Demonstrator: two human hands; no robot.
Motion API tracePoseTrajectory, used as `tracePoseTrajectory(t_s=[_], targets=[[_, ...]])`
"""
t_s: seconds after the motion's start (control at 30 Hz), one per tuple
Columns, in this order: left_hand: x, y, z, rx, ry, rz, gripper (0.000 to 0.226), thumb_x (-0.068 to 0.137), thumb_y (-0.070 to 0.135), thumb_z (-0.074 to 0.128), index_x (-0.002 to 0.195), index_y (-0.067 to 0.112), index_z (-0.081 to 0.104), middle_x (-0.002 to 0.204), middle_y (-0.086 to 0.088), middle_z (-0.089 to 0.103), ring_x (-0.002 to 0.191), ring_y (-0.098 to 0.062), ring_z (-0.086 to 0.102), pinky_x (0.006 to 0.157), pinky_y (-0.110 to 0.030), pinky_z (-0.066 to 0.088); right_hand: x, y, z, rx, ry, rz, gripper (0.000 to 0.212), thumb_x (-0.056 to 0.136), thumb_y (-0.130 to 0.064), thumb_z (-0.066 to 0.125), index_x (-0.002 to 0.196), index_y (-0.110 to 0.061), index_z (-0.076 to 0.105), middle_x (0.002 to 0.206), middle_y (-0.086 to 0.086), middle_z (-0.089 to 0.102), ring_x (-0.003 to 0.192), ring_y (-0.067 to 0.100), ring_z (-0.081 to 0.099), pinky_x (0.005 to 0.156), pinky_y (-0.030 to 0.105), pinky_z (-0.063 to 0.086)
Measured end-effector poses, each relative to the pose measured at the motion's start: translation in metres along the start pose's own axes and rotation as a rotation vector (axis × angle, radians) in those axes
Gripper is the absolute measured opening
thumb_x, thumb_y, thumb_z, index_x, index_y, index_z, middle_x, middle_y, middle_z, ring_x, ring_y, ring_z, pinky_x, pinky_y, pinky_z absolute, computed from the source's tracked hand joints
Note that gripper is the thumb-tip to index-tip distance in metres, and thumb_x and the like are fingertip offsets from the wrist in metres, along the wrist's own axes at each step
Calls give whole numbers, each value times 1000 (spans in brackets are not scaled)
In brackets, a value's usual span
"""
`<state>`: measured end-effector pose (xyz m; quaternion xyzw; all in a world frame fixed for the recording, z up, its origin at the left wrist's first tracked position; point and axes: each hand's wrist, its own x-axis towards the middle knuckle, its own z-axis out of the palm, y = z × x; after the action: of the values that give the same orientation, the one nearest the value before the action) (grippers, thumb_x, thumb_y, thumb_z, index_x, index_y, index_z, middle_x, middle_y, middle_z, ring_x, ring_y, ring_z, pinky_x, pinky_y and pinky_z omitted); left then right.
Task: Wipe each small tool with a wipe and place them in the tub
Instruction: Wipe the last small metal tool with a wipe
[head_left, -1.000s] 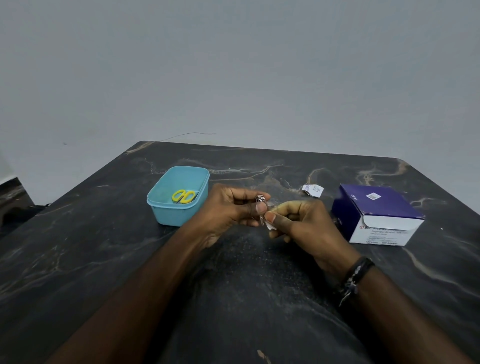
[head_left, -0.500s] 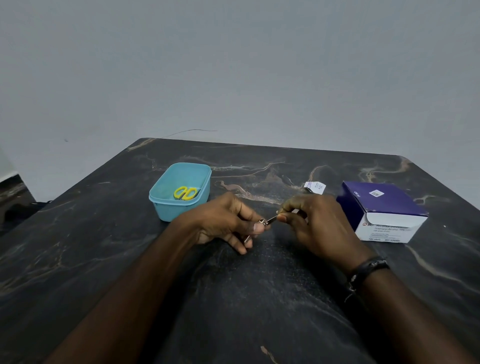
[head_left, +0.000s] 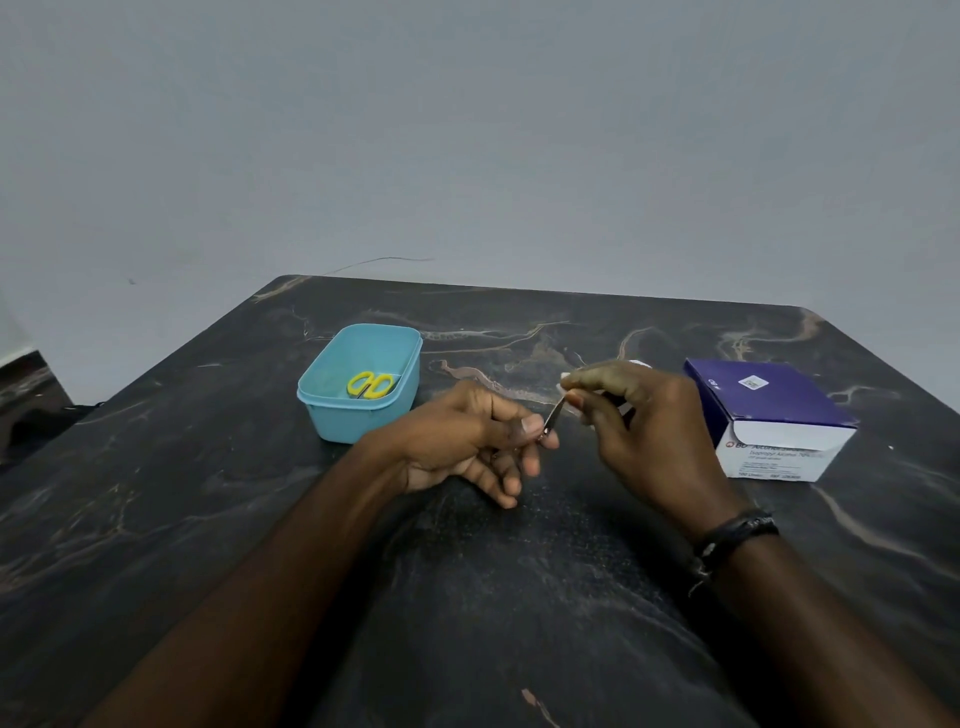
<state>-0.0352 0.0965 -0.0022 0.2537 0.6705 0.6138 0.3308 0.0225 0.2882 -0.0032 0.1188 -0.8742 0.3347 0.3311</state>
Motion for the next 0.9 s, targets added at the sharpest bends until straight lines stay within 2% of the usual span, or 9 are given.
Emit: tracePoseTrajectory(t_s=[0.07, 0.17, 0.3, 0.37, 0.5, 0.63, 0.77, 0.9], targets=[[1, 0, 1, -30, 13, 37, 26, 94, 22, 55, 103, 0, 66, 73, -11, 64, 58, -19, 64, 59, -35, 59, 1, -4, 0, 98, 95, 162, 12, 87, -10, 69, 93, -17, 76, 80, -12, 71, 68, -3, 65, 60, 7, 45], [2, -1, 5, -62, 72, 106, 28, 94, 24, 53, 104, 1, 66, 75, -12, 67, 63, -22, 67, 62, -36, 60, 3, -9, -1, 335, 173, 362, 13, 86, -9, 70, 92, -20, 71, 74, -5, 72, 63, 3, 67, 55, 12, 47], [7, -3, 9, -132, 146, 193, 27, 95, 23, 52, 103, 2, 65, 78, -14, 69, 65, -23, 69, 63, -35, 60, 3, -12, -1, 647, 126, 587, 22, 86, -6, 70, 106, -13, 69, 75, 3, 73, 64, 11, 66, 52, 19, 47], [9, -5, 10, -159, 185, 223, 24, 97, 18, 50, 103, -1, 64, 78, -15, 70, 65, -23, 69, 65, -36, 61, 2, -11, 1, 714, 81, 683, 18, 86, -5, 70, 103, -9, 71, 75, 2, 73, 66, 12, 64, 53, 21, 44], [10, -6, 13, -144, 232, 271, 20, 97, 11, 51, 105, -3, 64, 83, -17, 70, 72, -28, 70, 73, -44, 60, 1, -13, 3, 796, 36, 780, 14, 86, -3, 68, 93, -13, 73, 76, 1, 74, 68, 11, 66, 55, 21, 46], [11, -6, 15, -75, 239, 274, 22, 97, 12, 52, 109, -3, 64, 90, -19, 72, 79, -30, 70, 78, -47, 58, 2, -15, 3, 834, 61, 846, 13, 85, -5, 69, 96, -10, 73, 78, 4, 74, 68, 11, 68, 56, 21, 46], [10, -7, 18, -45, 214, 253, 22, 98, 13, 51, 109, -2, 63, 90, -19, 73, 79, -31, 70, 75, -44, 58, 4, -16, 3, 892, 98, 886, 13, 85, -5, 69, 97, -9, 72, 82, 7, 74, 69, 12, 67, 56, 21, 45], [10, -8, 24, -16, 169, 226, 19, 99, 14, 51, 105, 2, 64, 89, -17, 73, 77, -28, 70, 73, -41, 59, 5, -13, 2, 957, 155, 913, 14, 85, -5, 68, 99, -8, 71, 78, 7, 73, 68, 12, 67, 53, 18, 44]])
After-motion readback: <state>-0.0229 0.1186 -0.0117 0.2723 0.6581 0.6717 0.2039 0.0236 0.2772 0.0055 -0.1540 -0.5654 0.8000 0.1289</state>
